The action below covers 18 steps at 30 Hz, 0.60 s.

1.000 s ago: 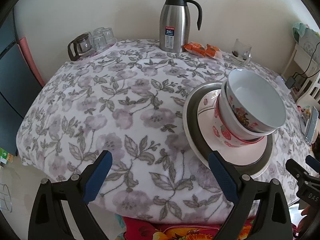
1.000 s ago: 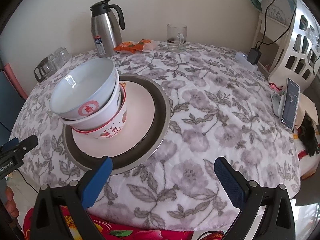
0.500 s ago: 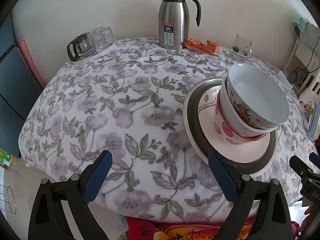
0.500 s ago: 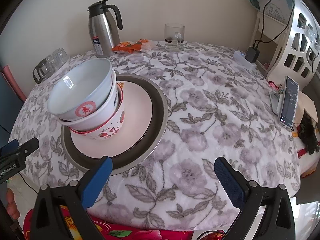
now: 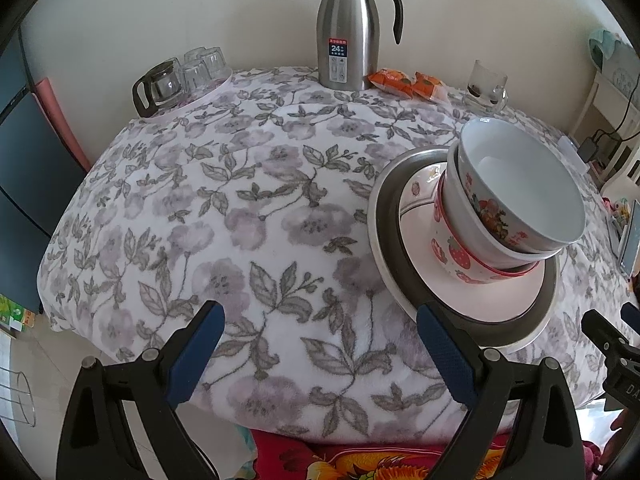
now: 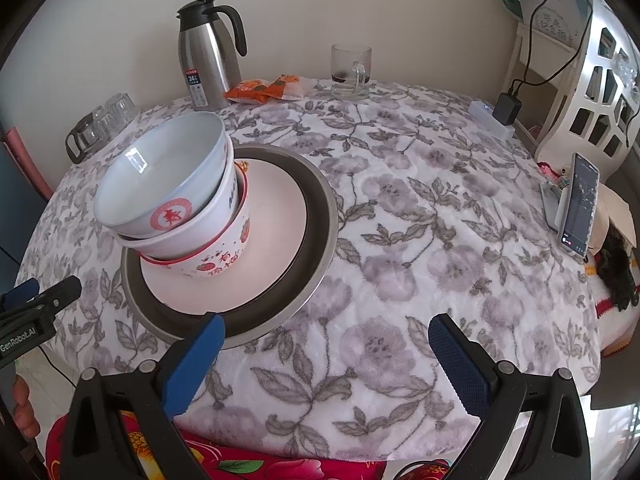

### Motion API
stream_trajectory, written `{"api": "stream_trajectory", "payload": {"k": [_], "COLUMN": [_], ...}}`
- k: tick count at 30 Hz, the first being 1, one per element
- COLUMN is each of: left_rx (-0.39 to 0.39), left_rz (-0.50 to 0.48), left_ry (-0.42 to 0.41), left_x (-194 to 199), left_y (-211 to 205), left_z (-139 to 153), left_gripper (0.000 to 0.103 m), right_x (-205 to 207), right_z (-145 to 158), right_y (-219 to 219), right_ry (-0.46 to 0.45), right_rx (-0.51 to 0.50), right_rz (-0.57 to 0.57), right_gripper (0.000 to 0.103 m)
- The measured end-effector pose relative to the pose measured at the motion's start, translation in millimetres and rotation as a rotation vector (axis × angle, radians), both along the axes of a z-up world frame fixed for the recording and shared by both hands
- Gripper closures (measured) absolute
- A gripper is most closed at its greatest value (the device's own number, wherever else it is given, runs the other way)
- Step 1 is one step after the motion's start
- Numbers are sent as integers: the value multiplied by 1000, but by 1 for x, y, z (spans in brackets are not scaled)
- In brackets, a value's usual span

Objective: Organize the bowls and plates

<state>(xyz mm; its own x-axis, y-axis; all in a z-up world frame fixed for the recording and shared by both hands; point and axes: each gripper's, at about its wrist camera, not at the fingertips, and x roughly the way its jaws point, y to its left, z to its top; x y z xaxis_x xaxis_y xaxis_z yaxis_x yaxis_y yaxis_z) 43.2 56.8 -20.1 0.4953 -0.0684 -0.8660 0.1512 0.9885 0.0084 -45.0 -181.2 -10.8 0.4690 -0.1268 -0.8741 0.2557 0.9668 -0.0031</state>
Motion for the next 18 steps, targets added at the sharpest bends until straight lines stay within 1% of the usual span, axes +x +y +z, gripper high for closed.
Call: {"api": "stream_trajectory", "payload": {"k": [18], "left_rx": [-1], "left_rz": [-3], "left_ry": [7], "left_x": [1], "left_y": [1], "left_z": [-2], "left_gripper": [6], "right_x": [0], "right_z": [-1], "right_y": [0], "right_ry": [2], "right_rx": [0], "right_rz": [1], "right_gripper": [0]}}
